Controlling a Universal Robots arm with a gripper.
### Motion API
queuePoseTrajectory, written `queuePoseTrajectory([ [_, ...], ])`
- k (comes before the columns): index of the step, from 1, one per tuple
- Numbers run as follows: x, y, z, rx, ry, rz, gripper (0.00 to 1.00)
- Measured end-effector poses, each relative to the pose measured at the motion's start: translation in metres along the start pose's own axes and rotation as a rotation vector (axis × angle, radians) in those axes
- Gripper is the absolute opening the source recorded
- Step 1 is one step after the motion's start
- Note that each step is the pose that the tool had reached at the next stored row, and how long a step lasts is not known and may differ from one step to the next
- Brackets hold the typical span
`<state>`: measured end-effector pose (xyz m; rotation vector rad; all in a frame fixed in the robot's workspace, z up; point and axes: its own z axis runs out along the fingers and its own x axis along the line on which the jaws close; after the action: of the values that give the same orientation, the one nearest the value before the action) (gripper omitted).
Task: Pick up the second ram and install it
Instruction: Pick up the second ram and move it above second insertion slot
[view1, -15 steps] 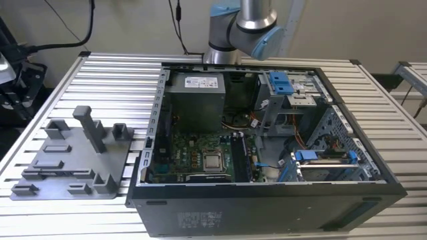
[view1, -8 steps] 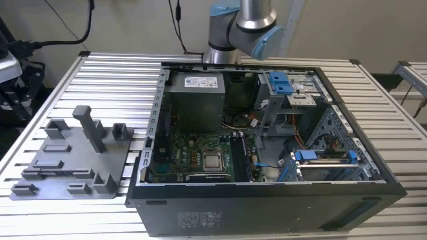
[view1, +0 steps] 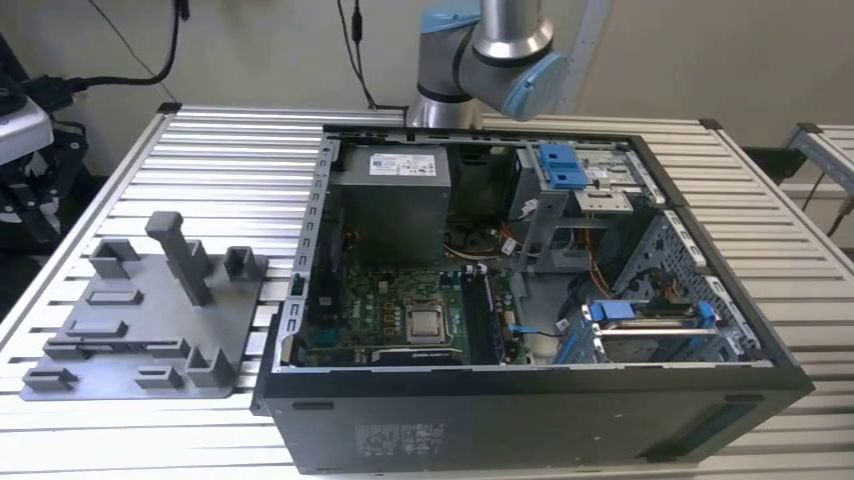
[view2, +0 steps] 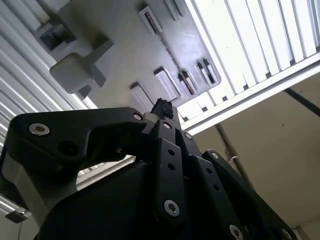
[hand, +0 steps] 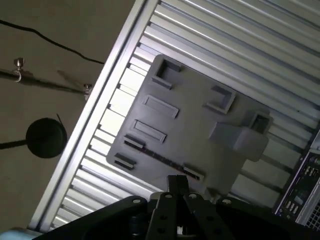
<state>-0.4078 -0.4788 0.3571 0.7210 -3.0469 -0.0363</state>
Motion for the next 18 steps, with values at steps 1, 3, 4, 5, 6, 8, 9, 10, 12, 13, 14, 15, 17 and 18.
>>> queuePoseTrajectory([
  [1,0.0003,0.0002,0.0,0.0011,0.0008,-0.011,0.11],
  [3,0.0009,0.0006,0.0,0.0035,0.0027,-0.034,0.11],
  [4,0.0013,0.0007,0.0,0.0047,0.0037,-0.047,0.11],
  [5,0.0015,0.0008,0.0,0.0057,0.0045,-0.059,0.11],
  [6,0.0017,0.0009,0.0,0.0068,0.0053,-0.073,0.11],
  [8,0.0023,0.0013,0.0001,0.0091,0.0069,-0.099,0.11],
  [9,0.0026,0.0015,0.0002,0.0101,0.0077,-0.111,0.11],
  [10,0.0029,0.0017,0.0002,0.0114,0.0086,-0.123,0.11],
  [12,0.0035,0.0021,0.0003,0.0139,0.0105,-0.146,0.11],
  [13,0.0038,0.0023,0.0003,0.0153,0.0115,-0.159,0.11],
  [14,0.0041,0.0026,0.0003,0.0165,0.0123,-0.17,0.11],
  [15,0.0045,0.0028,0.0003,0.0177,0.0132,-0.182,0.11],
  [17,0.0051,0.0033,0.0003,0.0199,0.0149,-0.204,0.11],
  [18,0.0054,0.0035,0.0004,0.021,0.0156,-0.215,0.11],
])
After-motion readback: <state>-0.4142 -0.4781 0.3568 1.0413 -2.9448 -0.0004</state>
